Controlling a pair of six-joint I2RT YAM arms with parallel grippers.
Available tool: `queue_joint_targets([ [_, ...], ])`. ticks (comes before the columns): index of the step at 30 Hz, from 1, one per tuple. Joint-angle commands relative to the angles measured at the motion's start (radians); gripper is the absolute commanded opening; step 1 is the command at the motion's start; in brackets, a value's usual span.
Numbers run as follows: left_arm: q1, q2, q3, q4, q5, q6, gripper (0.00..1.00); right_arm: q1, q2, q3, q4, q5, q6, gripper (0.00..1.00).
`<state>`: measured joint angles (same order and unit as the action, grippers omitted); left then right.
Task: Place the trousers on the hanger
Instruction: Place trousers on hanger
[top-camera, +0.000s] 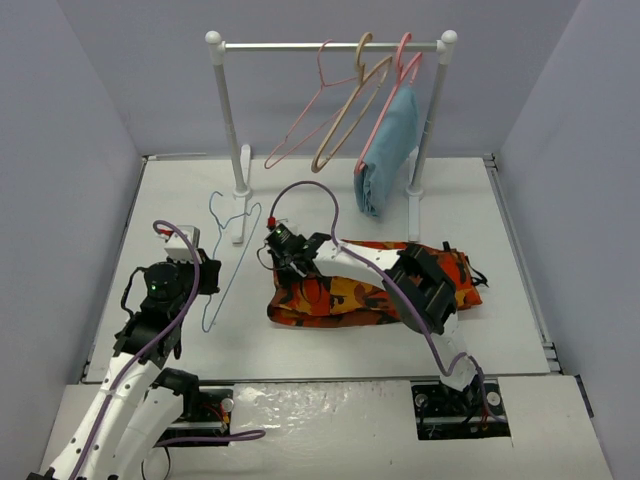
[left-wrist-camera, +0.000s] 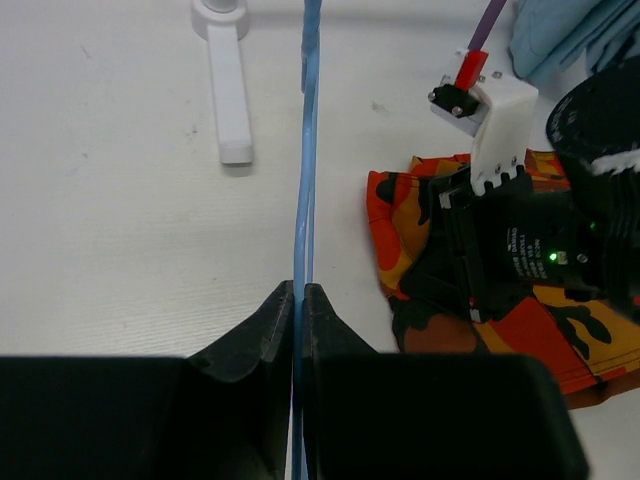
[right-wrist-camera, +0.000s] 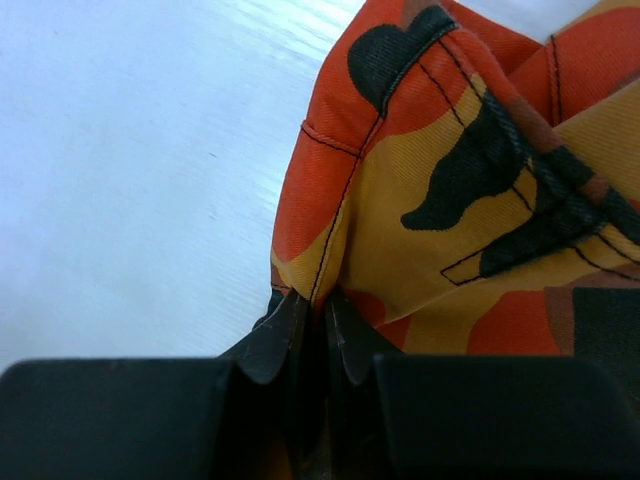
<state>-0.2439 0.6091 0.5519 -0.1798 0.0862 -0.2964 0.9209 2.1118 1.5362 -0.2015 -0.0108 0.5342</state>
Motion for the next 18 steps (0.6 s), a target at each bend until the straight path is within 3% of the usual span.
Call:
queue_joint_targets([
  [1, -0.032, 0.061, 0.025, 0.215, 0.065, -0.027, 0.00, -0.037, -0.199, -0.031, 0.028, -0.108, -0.080, 0.00],
  [6, -0.112, 0.103, 0.046, 0.276, 0.007, -0.035, 0.00, -0.039, -0.285, -0.020, 0.076, -0.155, -0.124, 0.00],
  [18, -0.206, 0.180, 0.028, 0.405, -0.018, -0.062, 0.00, -0.037, -0.302, -0.007, 0.194, -0.222, -0.140, 0.00],
])
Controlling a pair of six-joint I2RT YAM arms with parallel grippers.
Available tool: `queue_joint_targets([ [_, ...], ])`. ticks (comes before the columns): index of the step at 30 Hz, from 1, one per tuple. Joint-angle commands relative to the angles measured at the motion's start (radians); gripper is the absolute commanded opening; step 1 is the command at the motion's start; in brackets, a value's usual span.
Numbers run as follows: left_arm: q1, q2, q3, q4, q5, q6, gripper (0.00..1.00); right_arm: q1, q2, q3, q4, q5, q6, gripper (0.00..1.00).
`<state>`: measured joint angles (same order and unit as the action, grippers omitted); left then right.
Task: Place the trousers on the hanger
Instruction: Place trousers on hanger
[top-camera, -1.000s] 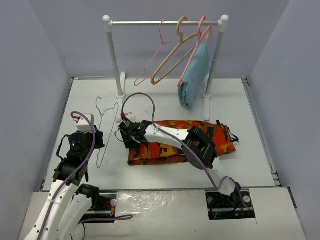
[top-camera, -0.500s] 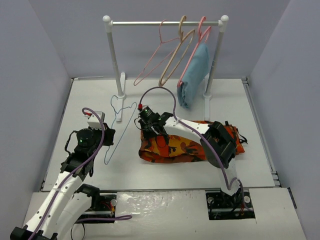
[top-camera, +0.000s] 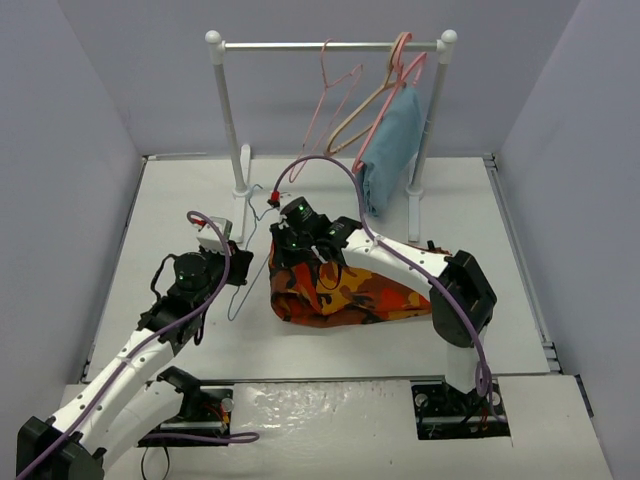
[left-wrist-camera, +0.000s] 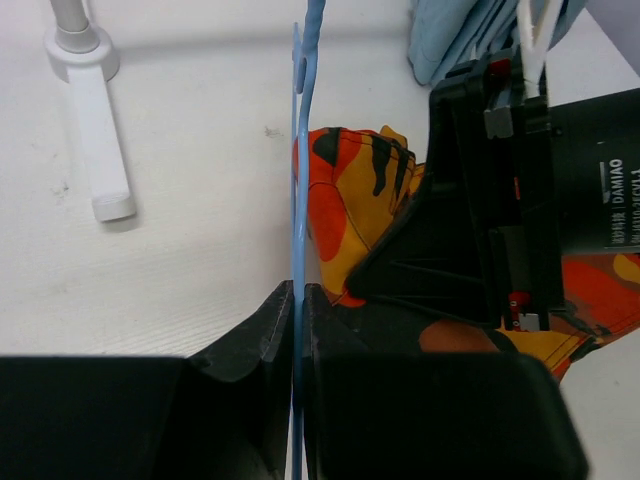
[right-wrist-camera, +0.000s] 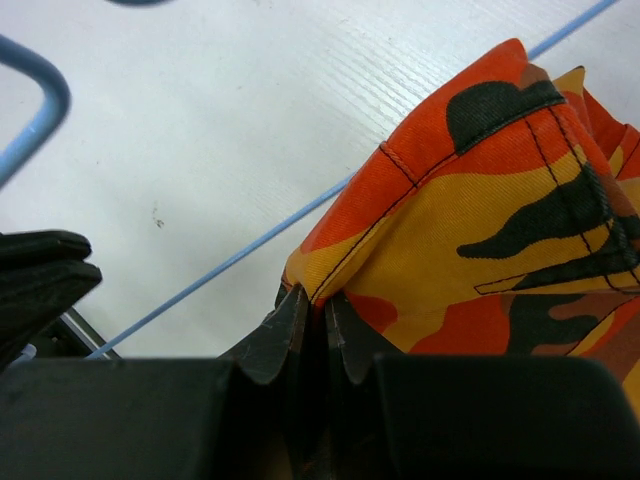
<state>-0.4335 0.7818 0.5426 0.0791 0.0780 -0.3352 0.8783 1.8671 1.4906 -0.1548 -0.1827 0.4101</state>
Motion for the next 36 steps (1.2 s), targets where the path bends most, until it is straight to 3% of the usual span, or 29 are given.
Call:
queue_joint_targets([
  [1, -0.017, 0.009, 0.035, 0.144, -0.006, -0.025, 0.00, 0.006, -0.062, 0.038, 0.173, -0.061, -0.018, 0.00],
  [18, -0.037, 0.008, -0.076, 0.215, 0.064, -0.162, 0.00, 0.020, -0.029, -0.129, 0.551, -0.214, -0.036, 0.01],
  [20, -0.039, -0.005, -0.102, 0.231, 0.043, -0.173, 0.00, 0.018, -0.009, -0.130, 0.557, -0.214, -0.039, 0.32],
  [23, -0.039, -0.018, -0.119, 0.230, 0.013, -0.174, 0.00, 0.012, -0.028, -0.133, 0.515, -0.204, -0.049, 0.57],
  [26, -0.040, -0.018, -0.127, 0.224, 0.010, -0.181, 0.00, -0.003, -0.079, -0.138, 0.456, -0.184, -0.071, 0.64],
  [30, -0.040, -0.022, -0.145, 0.231, 0.003, -0.201, 0.00, -0.032, -0.147, -0.171, 0.382, -0.170, -0.103, 0.62],
  [36, -0.040, -0.019, -0.168, 0.259, -0.006, -0.236, 0.00, -0.029, -0.210, -0.314, 0.342, -0.266, -0.128, 0.22],
])
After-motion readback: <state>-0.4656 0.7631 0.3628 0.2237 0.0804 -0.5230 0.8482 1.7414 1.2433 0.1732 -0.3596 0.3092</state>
